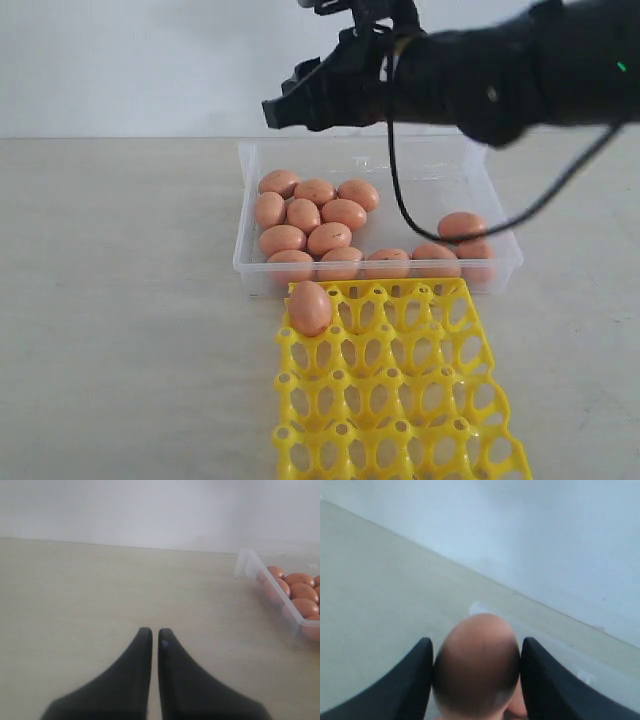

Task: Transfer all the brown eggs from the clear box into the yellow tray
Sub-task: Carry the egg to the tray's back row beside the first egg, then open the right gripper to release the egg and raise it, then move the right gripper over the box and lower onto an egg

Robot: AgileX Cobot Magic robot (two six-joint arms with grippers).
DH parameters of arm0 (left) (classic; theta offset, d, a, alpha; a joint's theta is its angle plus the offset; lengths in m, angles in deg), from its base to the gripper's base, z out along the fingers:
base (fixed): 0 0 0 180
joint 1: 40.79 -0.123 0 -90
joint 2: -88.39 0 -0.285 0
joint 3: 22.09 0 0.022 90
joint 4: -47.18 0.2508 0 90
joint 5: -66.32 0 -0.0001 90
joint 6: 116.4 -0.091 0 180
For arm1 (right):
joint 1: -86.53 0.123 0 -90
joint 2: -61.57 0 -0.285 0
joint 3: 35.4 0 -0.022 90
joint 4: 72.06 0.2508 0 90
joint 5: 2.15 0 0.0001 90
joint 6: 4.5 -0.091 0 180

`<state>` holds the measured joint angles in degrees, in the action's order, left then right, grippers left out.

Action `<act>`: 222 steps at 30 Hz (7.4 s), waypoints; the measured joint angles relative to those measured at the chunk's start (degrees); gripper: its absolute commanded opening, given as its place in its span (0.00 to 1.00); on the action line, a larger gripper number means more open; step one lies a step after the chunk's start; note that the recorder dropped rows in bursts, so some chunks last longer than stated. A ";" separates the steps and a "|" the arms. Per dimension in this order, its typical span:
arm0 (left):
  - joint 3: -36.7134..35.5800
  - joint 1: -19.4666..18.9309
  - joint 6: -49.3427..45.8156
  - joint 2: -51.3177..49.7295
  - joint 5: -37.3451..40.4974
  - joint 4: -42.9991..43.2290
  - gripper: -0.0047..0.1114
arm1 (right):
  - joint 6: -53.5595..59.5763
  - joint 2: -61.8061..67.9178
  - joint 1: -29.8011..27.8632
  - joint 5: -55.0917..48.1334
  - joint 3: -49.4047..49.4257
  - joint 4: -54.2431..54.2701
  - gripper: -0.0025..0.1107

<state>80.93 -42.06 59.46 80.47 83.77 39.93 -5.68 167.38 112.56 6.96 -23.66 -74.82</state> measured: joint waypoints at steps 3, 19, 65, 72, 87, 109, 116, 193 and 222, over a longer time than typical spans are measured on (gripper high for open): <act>0.00 0.00 0.00 0.00 0.00 0.00 0.08 | -0.19 -3.57 1.22 14.81 14.02 0.93 0.02; 0.00 0.00 0.00 0.00 0.00 0.00 0.08 | -1.44 -3.28 7.14 34.09 39.22 8.20 0.02; 0.00 0.00 0.00 0.00 0.00 0.00 0.08 | 2.59 8.44 7.14 38.57 37.48 9.55 0.02; 0.00 0.00 0.00 0.00 0.00 0.00 0.08 | 2.59 9.43 7.14 38.37 34.67 9.78 0.02; 0.00 0.00 0.00 0.00 0.00 0.00 0.08 | 5.55 9.43 7.14 33.86 34.11 9.78 0.50; 0.00 0.00 0.00 0.00 0.00 0.00 0.08 | 18.81 -11.60 7.14 30.12 34.11 35.53 0.03; 0.00 0.00 0.00 0.00 0.00 0.00 0.08 | 20.01 -11.60 7.14 31.55 34.11 42.39 0.03; 0.00 0.00 0.00 0.00 0.00 0.00 0.08 | 40.68 19.61 -12.67 -67.26 -34.85 2.76 0.03; 0.00 0.00 0.00 0.00 0.00 0.00 0.08 | 55.00 30.15 -6.61 -44.52 -35.74 9.94 0.43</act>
<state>80.93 -42.06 59.46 80.47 83.77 39.93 49.32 197.53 105.95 -37.55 -59.39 -64.88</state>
